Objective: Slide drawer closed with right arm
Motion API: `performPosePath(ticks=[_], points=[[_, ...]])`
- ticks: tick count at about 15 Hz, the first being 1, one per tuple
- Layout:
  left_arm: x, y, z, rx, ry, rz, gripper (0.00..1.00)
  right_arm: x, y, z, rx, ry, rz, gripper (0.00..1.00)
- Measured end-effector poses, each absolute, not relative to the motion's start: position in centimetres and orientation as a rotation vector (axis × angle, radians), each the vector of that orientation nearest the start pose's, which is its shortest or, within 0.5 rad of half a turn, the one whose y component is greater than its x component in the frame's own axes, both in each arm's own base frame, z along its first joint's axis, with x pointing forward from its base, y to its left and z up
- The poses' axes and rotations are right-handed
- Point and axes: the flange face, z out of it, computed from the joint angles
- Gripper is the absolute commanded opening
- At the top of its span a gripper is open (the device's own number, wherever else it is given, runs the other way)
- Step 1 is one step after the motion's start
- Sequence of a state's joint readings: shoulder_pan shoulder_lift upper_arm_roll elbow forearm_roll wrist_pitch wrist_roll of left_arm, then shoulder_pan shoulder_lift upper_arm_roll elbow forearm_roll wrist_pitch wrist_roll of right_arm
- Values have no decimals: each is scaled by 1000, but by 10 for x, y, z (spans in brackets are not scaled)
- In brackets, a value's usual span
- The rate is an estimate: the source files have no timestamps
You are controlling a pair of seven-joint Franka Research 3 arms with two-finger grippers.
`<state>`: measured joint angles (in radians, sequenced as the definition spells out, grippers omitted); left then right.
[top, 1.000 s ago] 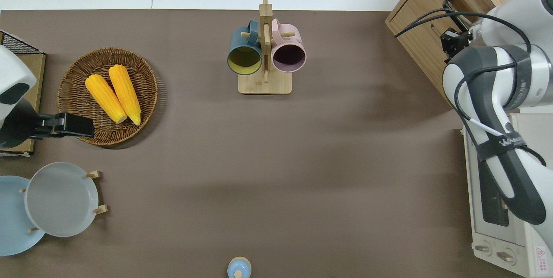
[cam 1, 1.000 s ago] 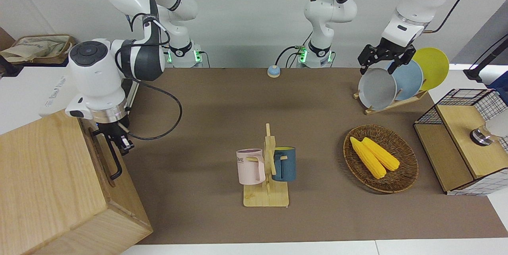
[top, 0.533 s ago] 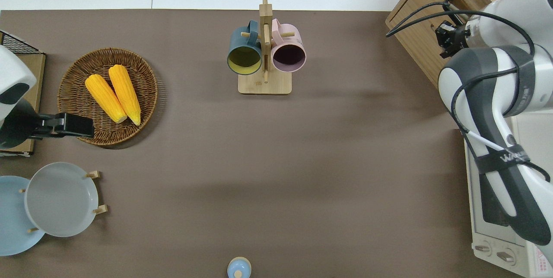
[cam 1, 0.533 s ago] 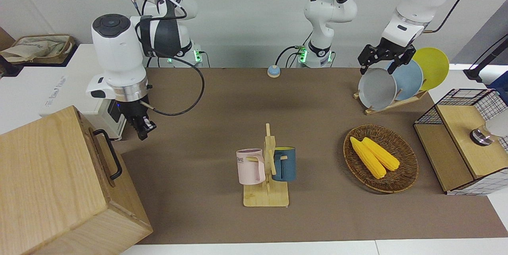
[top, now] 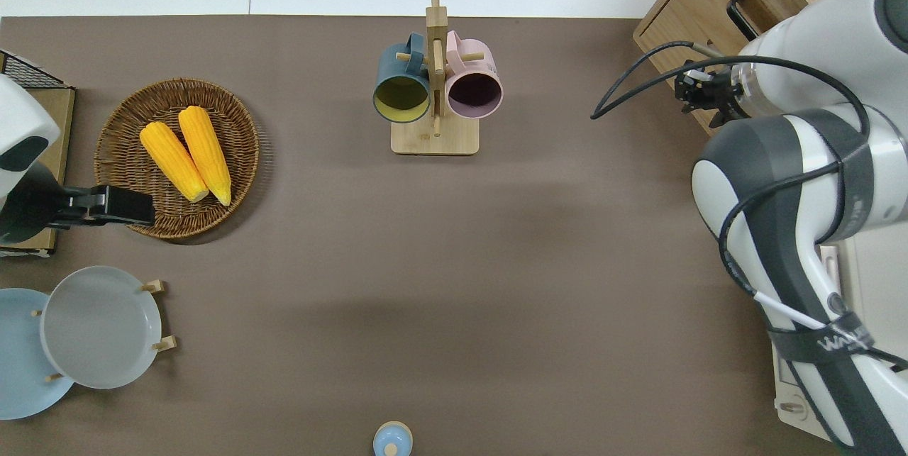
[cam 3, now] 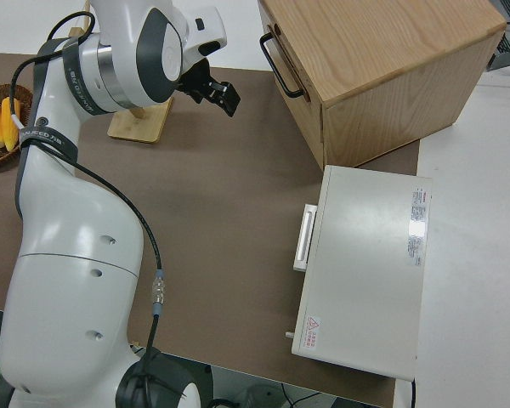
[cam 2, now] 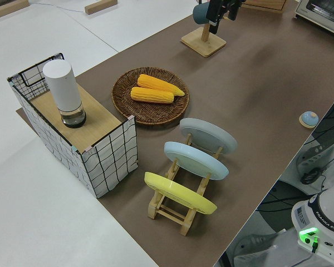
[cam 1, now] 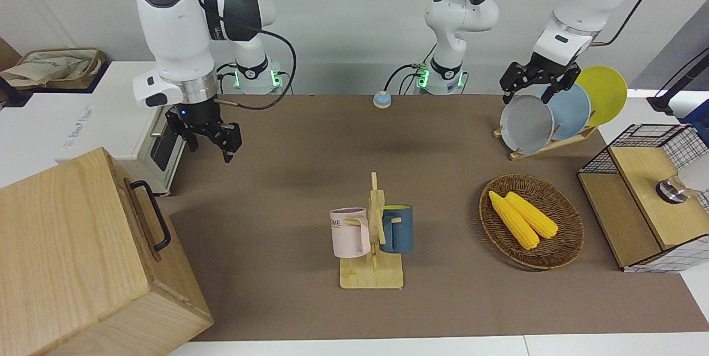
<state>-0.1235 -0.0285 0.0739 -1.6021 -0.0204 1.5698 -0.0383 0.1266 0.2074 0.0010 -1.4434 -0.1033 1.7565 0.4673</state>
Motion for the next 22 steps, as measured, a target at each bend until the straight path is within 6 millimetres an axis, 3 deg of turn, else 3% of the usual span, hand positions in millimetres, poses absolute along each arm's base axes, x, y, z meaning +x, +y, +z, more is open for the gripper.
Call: performPosePath(ticks=[4, 7, 14, 19, 22], points=[[545, -29, 625, -3164, 18, 8, 998, 601, 73, 612, -3179, 307, -128, 981], [545, -29, 625, -3164, 18, 8, 998, 587, 74, 628, -3170, 262, -130, 981], [545, -29, 625, -3164, 18, 8, 998, 553, 71, 647, -3149, 228, -126, 981], [545, -29, 625, -3164, 18, 8, 995, 527, 47, 660, -3134, 220, -133, 981], [545, -29, 625, -3164, 18, 8, 998, 520, 43, 660, -3136, 226, -115, 981]])
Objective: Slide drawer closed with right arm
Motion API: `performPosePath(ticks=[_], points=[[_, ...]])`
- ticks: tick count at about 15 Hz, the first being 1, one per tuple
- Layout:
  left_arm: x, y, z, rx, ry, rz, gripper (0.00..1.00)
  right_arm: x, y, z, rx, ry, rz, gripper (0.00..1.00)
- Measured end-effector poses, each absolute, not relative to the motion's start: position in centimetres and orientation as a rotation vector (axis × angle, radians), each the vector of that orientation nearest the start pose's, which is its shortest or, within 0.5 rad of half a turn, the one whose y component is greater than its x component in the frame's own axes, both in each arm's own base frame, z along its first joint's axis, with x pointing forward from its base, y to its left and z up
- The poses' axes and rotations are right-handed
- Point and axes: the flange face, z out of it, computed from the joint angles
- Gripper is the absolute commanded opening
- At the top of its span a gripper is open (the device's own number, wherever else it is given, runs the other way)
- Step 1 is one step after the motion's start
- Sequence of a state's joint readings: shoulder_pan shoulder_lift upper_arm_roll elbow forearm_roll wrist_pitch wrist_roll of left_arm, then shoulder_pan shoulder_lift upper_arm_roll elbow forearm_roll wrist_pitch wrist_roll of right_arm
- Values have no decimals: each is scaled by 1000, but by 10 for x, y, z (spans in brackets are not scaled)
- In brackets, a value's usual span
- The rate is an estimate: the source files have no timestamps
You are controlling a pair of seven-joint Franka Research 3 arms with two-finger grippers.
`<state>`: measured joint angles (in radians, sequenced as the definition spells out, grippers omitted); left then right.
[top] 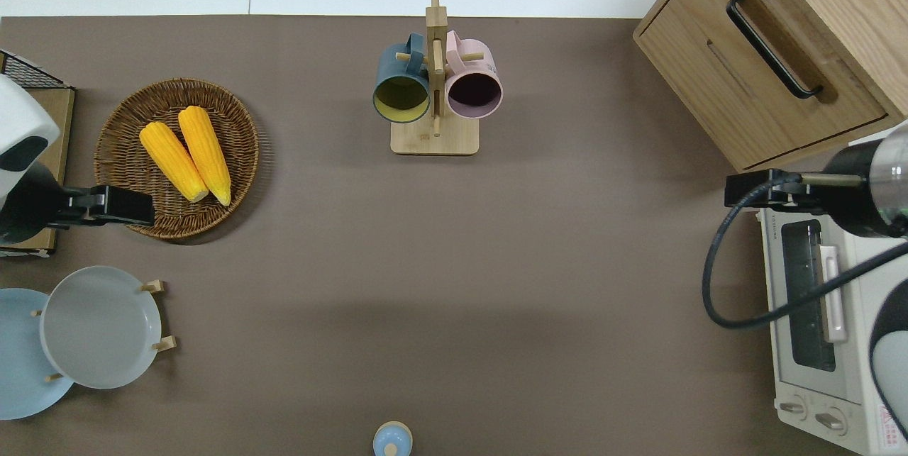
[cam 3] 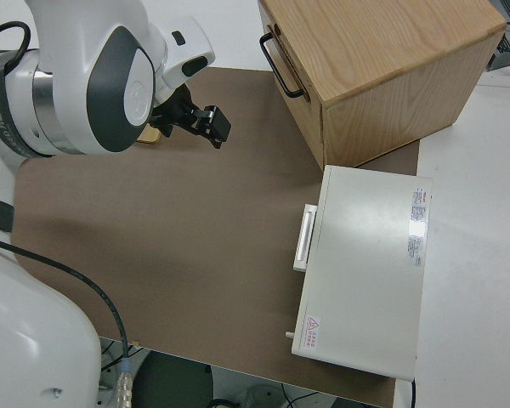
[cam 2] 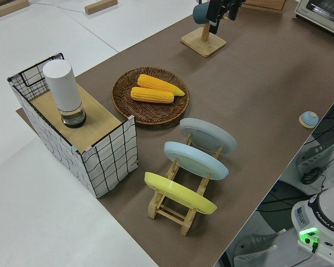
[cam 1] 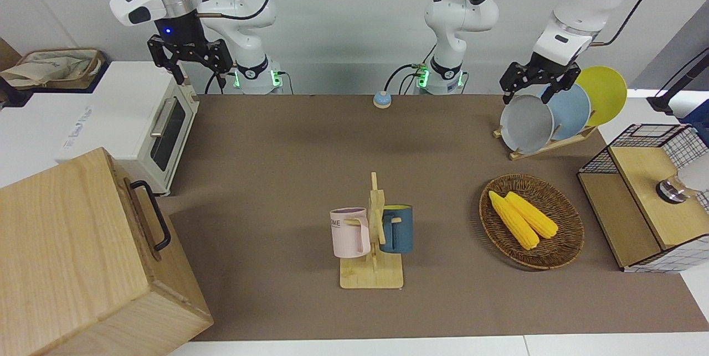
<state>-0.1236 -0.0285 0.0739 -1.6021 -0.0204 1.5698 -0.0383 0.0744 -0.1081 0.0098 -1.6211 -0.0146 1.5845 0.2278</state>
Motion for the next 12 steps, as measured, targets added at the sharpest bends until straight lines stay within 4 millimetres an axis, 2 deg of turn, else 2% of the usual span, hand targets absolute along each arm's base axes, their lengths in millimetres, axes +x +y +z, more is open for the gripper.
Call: performPosePath(ticks=[12], points=[[545, -29, 625, -3164, 18, 8, 995, 518, 51, 658, -3141, 203, -93, 983]])
